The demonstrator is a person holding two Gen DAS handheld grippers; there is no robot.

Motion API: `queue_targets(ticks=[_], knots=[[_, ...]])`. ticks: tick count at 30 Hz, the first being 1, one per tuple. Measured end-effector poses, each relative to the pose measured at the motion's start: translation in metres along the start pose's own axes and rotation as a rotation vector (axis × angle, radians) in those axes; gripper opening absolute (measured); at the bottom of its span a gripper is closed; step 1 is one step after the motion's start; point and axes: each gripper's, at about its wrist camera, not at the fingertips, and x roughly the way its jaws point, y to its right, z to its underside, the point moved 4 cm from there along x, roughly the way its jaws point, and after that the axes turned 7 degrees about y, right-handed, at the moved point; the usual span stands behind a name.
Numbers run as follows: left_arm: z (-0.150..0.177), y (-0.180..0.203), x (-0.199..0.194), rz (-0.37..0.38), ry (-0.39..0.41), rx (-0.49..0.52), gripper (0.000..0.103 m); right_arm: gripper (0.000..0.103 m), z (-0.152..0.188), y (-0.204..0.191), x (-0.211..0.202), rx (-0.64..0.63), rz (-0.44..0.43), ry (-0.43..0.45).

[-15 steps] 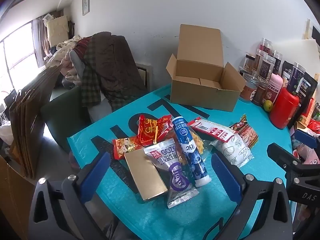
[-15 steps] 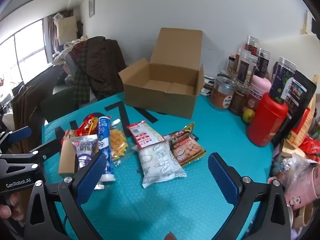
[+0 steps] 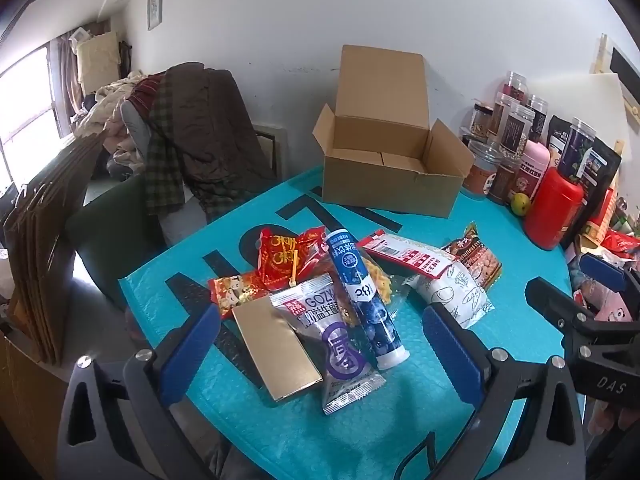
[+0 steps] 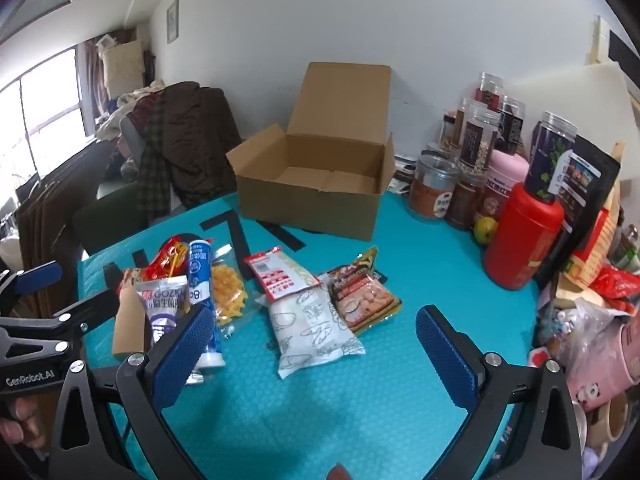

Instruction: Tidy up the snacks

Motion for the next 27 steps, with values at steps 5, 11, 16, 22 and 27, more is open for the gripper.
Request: queue_targets(ticks=[5, 11, 16, 22, 27], knots=[[0.0009, 0.0039, 0.0034, 0.010, -0.004, 0.000, 0.103, 0.103, 0.0007, 0.0043, 0.0023, 0.008, 0.006, -0.008], [-0.0010, 0.0062, 0.0047, 0.005, 0.000, 0.001, 0.103, 0.103, -0.0006, 0.0075, 0.0021, 0.014, 0.007, -0.002], [-0.0012, 0.0044, 0.0065, -0.003, -0.004, -0.005, 0.103, 0.103, -0.0008, 0.0091, 0.0042, 0.018, 0.004, -0.007], [-0.0013, 0.0034, 0.0082, -0.001, -0.011, -0.011, 0.103, 0.103, -0.0002, 0.0091, 0.0055, 0.019, 0.006, -0.009], [-0.0023, 0.0046, 0.0073, 0.006, -0.005, -0.011, 0.103, 0.103, -0.0010, 0.0095, 0.0058, 0.020, 0.005, -0.010]])
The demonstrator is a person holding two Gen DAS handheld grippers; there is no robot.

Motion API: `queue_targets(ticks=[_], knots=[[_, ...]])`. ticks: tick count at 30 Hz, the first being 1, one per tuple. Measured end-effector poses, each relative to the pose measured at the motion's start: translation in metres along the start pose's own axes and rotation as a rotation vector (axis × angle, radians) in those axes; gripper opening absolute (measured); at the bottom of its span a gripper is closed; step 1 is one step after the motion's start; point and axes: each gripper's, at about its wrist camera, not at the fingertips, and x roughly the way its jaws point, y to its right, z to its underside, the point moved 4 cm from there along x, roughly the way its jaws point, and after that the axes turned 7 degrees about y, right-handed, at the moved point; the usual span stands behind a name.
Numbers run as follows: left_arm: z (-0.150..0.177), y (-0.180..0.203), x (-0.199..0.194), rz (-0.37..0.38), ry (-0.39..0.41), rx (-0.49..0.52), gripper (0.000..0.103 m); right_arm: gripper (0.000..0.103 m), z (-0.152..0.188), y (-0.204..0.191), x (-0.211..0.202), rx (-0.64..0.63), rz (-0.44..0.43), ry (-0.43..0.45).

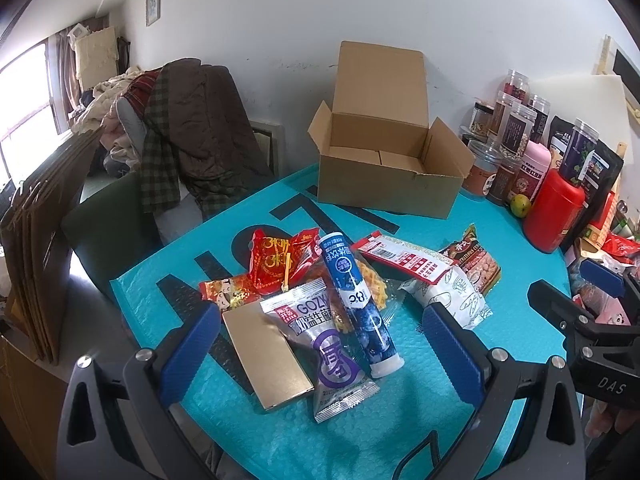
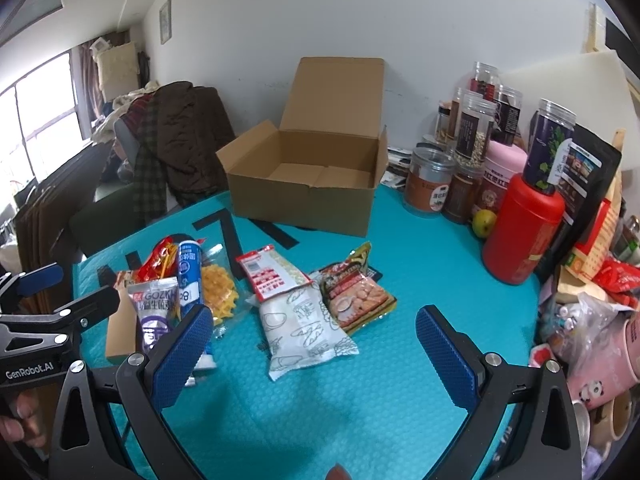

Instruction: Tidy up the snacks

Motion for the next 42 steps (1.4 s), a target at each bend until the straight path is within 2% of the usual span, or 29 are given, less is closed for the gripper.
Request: queue_targets(ticks=[42], knots=[[-0.005, -0.011, -0.016, -0.010, 0.022, -0.010, 0.103, 0.103, -0.006, -0.010, -0.010, 0.004, -0.040, 0.032]])
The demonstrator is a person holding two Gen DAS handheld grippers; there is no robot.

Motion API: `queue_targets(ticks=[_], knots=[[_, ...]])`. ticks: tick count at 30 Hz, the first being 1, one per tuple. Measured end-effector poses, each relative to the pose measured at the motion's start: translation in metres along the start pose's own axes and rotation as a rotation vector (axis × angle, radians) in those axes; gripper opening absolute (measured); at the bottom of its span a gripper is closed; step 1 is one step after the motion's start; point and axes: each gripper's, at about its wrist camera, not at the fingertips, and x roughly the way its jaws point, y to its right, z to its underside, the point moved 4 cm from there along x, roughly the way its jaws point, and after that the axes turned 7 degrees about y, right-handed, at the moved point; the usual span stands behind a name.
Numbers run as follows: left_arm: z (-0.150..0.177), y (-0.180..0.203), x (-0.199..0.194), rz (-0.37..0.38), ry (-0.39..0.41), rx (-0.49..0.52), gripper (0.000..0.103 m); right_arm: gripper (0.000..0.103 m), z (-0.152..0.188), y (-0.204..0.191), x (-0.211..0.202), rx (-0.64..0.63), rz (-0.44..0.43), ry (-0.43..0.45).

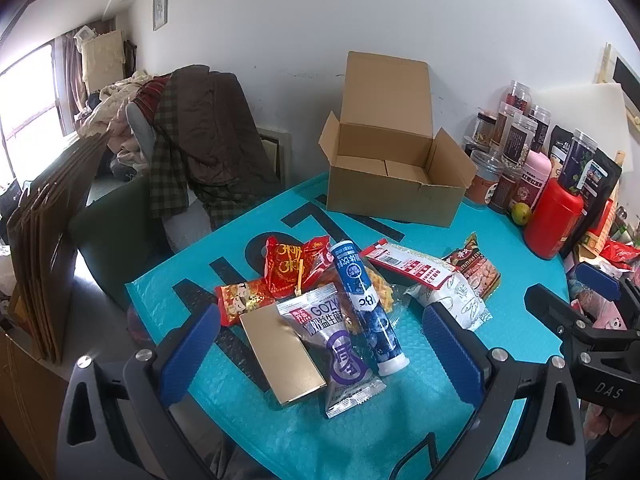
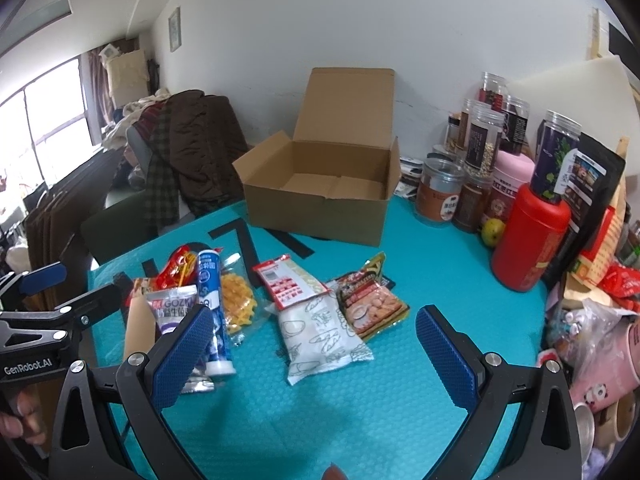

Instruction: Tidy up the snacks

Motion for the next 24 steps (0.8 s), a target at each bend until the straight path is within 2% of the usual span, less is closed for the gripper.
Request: queue_targets(ticks=[14, 24], knots=[[0.006, -0.006, -0.001, 0.010, -0.009, -0.007, 0.103, 0.103, 0.003, -0.004, 0.004, 0.000, -0.005, -0.010], [0.027, -0.023, 0.012, -0.018, -0.068, -0.017, 0.103, 0.103, 0.018, -0.021, 0.025, -0.011, -0.078, -0.059]])
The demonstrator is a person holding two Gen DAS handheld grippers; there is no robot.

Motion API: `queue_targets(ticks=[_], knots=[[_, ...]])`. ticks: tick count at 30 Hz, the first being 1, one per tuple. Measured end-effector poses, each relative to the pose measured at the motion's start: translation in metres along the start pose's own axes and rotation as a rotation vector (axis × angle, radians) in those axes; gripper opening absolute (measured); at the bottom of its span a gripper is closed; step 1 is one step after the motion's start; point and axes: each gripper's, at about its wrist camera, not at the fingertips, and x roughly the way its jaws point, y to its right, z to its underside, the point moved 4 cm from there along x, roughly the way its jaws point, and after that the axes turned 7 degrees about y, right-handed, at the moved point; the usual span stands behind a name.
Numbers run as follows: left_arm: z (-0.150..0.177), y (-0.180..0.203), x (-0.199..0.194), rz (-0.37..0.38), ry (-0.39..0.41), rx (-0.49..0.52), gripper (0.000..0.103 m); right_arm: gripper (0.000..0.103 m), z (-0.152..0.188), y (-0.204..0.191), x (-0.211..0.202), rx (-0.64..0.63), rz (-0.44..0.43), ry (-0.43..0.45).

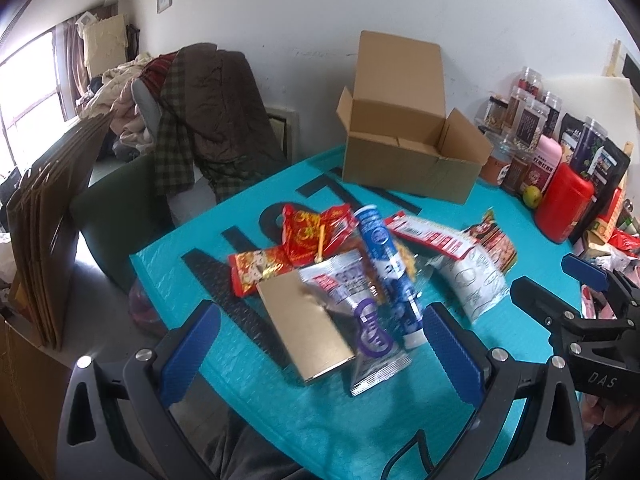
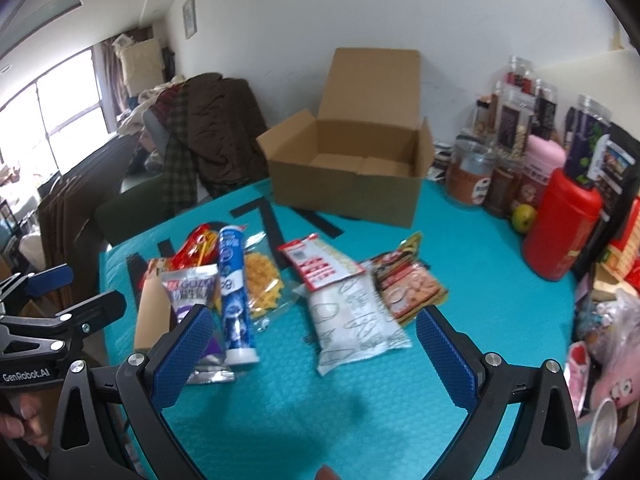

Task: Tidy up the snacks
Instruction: 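Grasp the gold box with the left tool while the right tool grasps the blue tube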

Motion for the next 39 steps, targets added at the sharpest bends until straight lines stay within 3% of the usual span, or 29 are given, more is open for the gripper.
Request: queue_targets(ticks=[14, 18, 19, 22, 31, 32, 34, 37, 39], knots=[[0.030, -0.024, 0.047, -0.041, -0.136, -0.056, 0.103, 0.103, 0.022, -0.022, 0.038, -0.039, -0.064, -0.096], [0.035, -0.027, 0.061, -0.053, -0.161, -0.065, 0.098, 0.102, 0.025, -0.026, 0.046, -0.051, -0.074, -0.105], [0.036, -0.027, 0.064, -0.055, -0.164, -0.061, 0.093, 0.101, 0.025, -0.027, 0.048, -0.053, -0.077, -0.107], [0.039, -0.027, 0.073, -0.023, -0.188, -0.079, 0.087, 0.091, 0.026, -0.029, 0.056, -0.050, -0.095, -0.122], [0.039, -0.026, 0.082, 0.029, -0.186, -0.109, 0.082, 0.071, 0.029, -0.044, 0.084, -0.055, -0.180, -0.163], [0.038, -0.027, 0.083, 0.032, -0.178, -0.112, 0.080, 0.068, 0.029, -0.046, 0.088, -0.057, -0.186, -0.169], [0.036, -0.027, 0.083, 0.065, -0.160, -0.121, 0.063, 0.064, 0.029, -0.048, 0.096, -0.045, -0.217, -0.180], [0.034, -0.020, 0.081, 0.064, -0.146, -0.082, 0.058, 0.049, 0.032, -0.050, 0.106, -0.043, -0.227, -0.205], [0.034, -0.019, 0.080, 0.069, -0.146, -0.074, 0.057, 0.033, 0.036, -0.052, 0.110, -0.046, -0.237, -0.219]])
